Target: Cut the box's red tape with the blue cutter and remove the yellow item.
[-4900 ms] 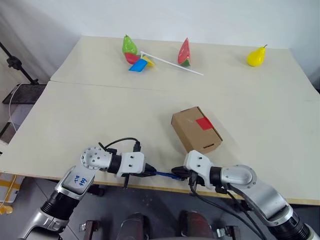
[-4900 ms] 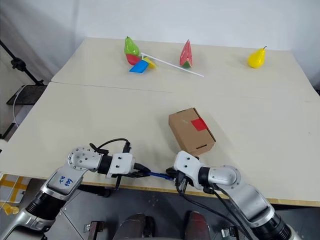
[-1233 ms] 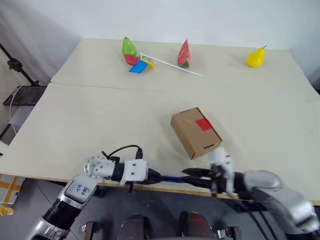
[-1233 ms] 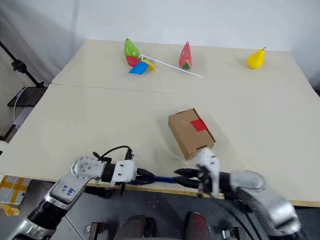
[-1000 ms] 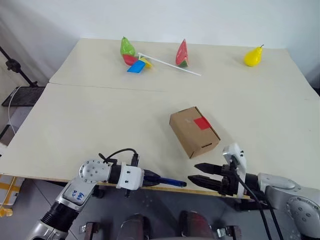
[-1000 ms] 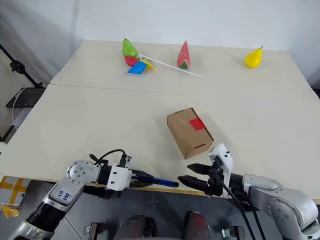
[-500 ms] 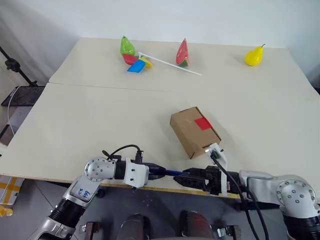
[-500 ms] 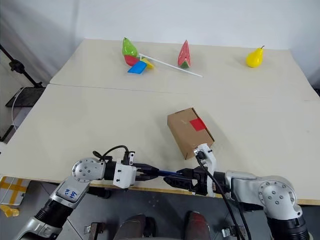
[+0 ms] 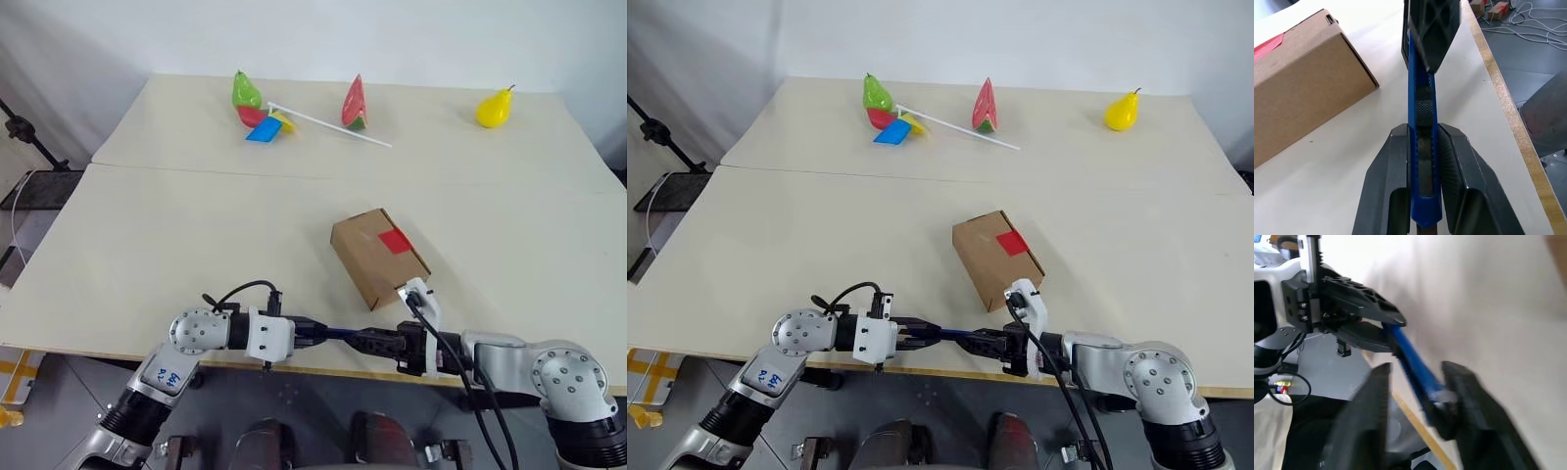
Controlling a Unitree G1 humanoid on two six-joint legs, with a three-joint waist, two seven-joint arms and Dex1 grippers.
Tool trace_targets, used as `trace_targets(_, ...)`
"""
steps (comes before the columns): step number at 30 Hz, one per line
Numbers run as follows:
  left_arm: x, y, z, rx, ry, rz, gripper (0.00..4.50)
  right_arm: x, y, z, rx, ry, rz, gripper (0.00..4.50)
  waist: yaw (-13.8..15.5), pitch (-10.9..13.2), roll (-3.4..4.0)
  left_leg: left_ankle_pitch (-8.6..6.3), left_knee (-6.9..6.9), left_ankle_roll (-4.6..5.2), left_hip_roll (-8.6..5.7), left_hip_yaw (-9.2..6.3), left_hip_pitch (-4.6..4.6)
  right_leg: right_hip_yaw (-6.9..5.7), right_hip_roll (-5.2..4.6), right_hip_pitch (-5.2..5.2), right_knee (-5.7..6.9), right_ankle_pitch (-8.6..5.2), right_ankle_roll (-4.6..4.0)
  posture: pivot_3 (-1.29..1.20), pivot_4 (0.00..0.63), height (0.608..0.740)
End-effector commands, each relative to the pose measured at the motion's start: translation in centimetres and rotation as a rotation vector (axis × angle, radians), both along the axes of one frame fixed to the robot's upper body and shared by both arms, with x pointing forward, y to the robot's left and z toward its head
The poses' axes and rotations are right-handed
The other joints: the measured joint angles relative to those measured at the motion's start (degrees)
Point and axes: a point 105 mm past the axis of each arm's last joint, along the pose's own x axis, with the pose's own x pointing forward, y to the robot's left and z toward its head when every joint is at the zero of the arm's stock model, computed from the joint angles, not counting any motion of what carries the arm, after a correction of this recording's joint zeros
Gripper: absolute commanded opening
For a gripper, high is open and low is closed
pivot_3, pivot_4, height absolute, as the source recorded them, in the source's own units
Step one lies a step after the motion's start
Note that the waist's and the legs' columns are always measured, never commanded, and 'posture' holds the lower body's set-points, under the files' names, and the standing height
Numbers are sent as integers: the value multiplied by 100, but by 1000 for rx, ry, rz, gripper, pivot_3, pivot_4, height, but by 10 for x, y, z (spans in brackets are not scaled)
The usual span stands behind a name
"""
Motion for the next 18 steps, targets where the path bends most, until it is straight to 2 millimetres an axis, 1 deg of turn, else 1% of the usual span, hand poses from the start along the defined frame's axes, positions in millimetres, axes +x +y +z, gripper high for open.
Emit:
trace_targets(1,-4,-6,8,-24,-35,-25,452,1,5,4,16,-27,1,280,0,0,0,0,0,0,0,0,0,0,0,0,1,0,0,0,150,740)
trace_targets(2,-4,-6,8,-25,-34,-24,452,1,5,4,17,-27,2,142,0,0,0,0,0,0,0,0,0,0,0,0,1,0,0,0,150,740)
trace_targets(3,-3,-7,9,-30,-35,-20,452,1,6,4,24,-25,11,149,-1,0,0,0,0,0,0,1,0,1,0,0,0,0,0,0,150,740)
trace_targets(6,-3,-11,23,-118,-28,-23,452,0,6,4,31,-21,16,149,0,0,0,0,0,0,0,2,0,3,-1,0,0,0,0,0,150,740)
trace_targets(8,-5,-9,30,-137,-31,-28,1166,0,3,5,24,-32,25,149,1,0,0,1,0,0,1,2,1,3,-1,0,0,0,0,0,150,740)
trace_targets(9,-4,-7,33,-138,-39,-21,1415,0,2,7,20,-40,31,149,3,0,0,1,0,0,1,2,0,3,-1,0,0,0,0,0,150,740)
trace_targets(10,-4,2,32,-128,-7,-11,1725,-1,0,13,29,-56,50,149,0,0,-1,0,0,0,0,2,0,3,-2,0,-1,0,0,0,150,740)
trace_targets(11,-6,14,31,-131,76,12,2006,-3,-4,21,39,-79,77,149,-2,0,0,0,0,0,0,2,-1,3,-2,0,-2,0,0,0,150,740)
trace_targets(12,-7,27,29,-133,162,41,2050,-7,-8,29,40,-101,112,149,-22,3,6,0,0,0,0,2,-1,3,-2,0,-2,0,0,0,150,740)
trace_targets(13,-9,36,29,-137,220,60,2050,-10,-11,34,38,-116,137,149,-40,9,15,0,0,0,3,3,-1,4,-1,-3,-1,0,0,0,150,740)
trace_targets(15,-6,61,28,-138,363,147,2050,-20,-25,44,0,-151,195,149,-46,18,23,0,-1,-1,8,4,-1,2,3,-6,0,0,0,0,150,740)
trace_targets(16,-7,70,29,-139,408,159,2050,-25,-32,50,0,-160,211,149,-23,22,23,0,-3,-1,8,2,-1,2,4,-6,-1,0,0,0,150,740)
trace_targets(17,-1,80,32,-164,446,203,2050,-29,-40,58,3,-169,218,149,3,24,20,0,-3,-1,8,1,-2,3,7,-7,-1,0,0,0,150,740)
trace_targets(18,8,88,37,-206,474,249,1864,-34,-50,68,5,-187,213,149,30,26,17,0,-4,-1,9,-2,-3,1,8,-6,-3,0,0,0,150,740)
